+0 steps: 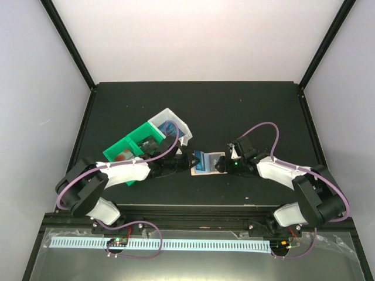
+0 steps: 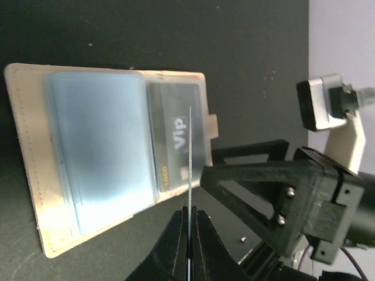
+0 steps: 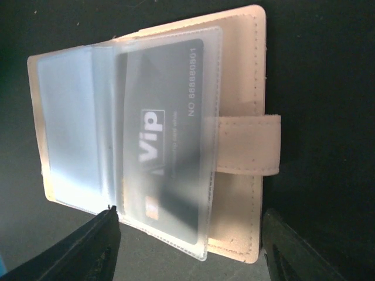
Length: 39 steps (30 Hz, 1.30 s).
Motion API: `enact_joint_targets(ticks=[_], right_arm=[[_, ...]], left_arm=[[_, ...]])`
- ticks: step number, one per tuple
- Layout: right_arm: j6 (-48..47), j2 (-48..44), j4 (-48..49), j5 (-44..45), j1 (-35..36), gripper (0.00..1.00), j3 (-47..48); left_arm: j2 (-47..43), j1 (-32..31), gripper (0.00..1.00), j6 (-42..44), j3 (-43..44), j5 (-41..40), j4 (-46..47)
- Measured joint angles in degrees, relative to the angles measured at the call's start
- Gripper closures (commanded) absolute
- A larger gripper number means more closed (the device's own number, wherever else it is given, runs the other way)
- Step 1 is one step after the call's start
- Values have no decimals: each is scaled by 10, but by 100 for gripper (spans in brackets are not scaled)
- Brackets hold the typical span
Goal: Put the credit cards into the card holder
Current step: Insert the credit card into the card holder.
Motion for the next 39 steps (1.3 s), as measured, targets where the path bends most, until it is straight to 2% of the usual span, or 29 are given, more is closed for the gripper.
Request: enact_joint_targets(ticks=[7,20,39], right_arm=[[-5,3,-20,31,5,47,6],[-29,43,-59,90,18,63,49],[-31,52,-60,114,29,65,56]], left_arm=[[56,-2,99,-22,3,-10,35],[120,-9,98,-35,8,0,112],[182,-14,98,-49,24,0,154]])
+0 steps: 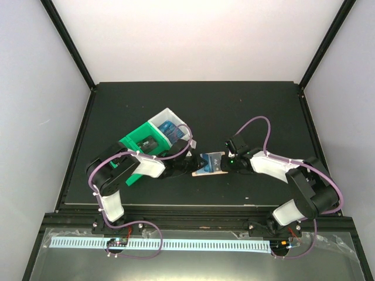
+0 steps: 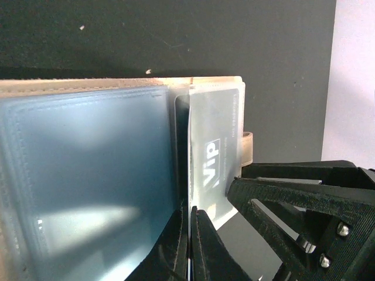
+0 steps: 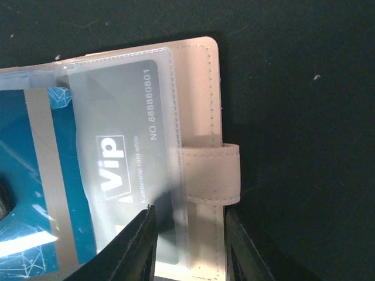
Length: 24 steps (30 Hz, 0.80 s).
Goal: Put the credit cards into the card holder
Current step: Insert the credit card into the card holder.
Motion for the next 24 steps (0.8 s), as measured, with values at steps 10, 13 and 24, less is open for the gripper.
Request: enact_joint_targets(ticks=[10,13,24], right_arm=[[2,0,0,5,3,65,0],[2,0,0,6,3,65,0],[2,2,3,8,3,68,0]], left_arm=[[0,-8,98,-12,9,-29,-21],[-14,-10,98,-11,9,-49,-35],[-12,-13,98,-11,10,-57,-38]])
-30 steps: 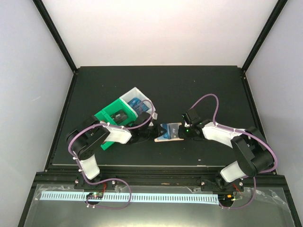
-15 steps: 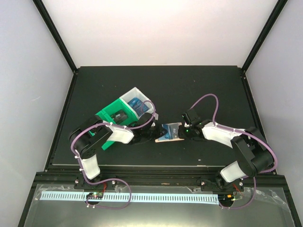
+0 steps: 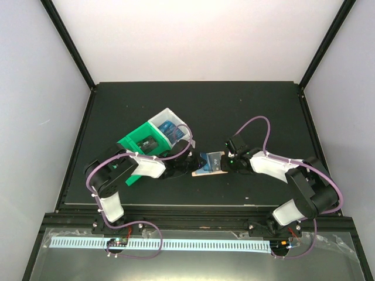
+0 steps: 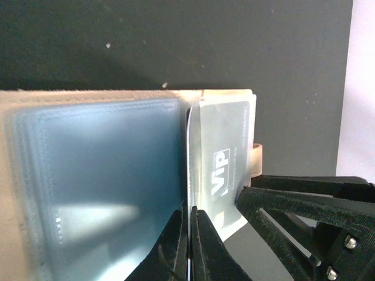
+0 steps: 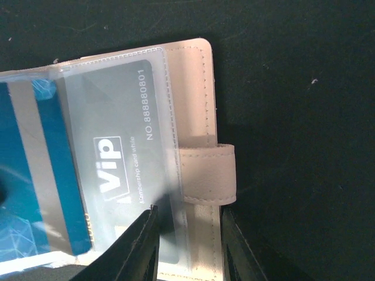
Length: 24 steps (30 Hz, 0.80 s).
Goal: Put the credit cards into the card holder
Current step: Insert the credit card into the card holder.
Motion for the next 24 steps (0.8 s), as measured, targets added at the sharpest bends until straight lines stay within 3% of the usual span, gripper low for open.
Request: enact_joint_targets(ticks=[24], right_arm=[[2,2,2,2,3,68,0]], left_arm=[[28,-21,98,-62,0,-19,51]])
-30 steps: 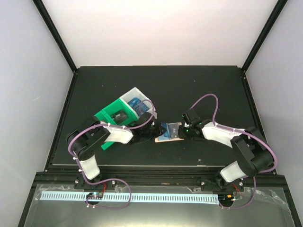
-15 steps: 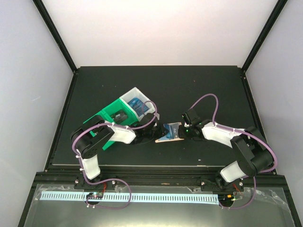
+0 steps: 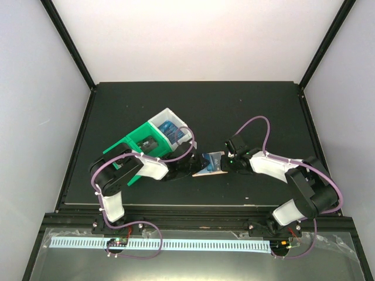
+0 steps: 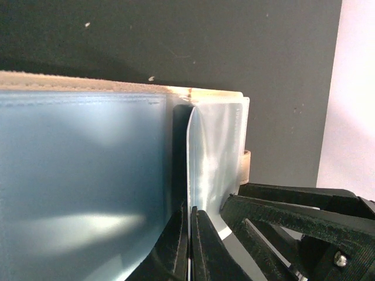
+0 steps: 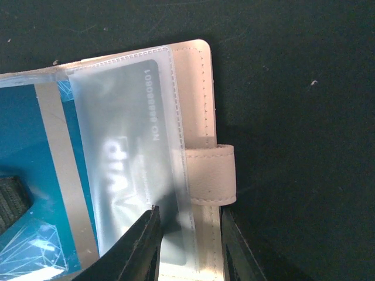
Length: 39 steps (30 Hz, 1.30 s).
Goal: Put the credit cards into the card holder
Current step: Insert the credit card into the card holder.
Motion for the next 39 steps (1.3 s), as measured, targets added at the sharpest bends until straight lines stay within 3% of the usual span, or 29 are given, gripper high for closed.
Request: enact_joint_targets(ticks=[8,19,31,39], right_arm=[[0,0,1,1,0,68,0],[2,1,4,2,1,68,0],[8,-1,11,3,3,68,-3],[9,-1,18,3,5,68,-5]], left_arm=[[0,-6,98,-47,-9,-7,7],[13,-10,92,-37,4,-5,7],[15,-16,67,-12,7,15,-3],[-16,-20,51,24,21,13,-84]])
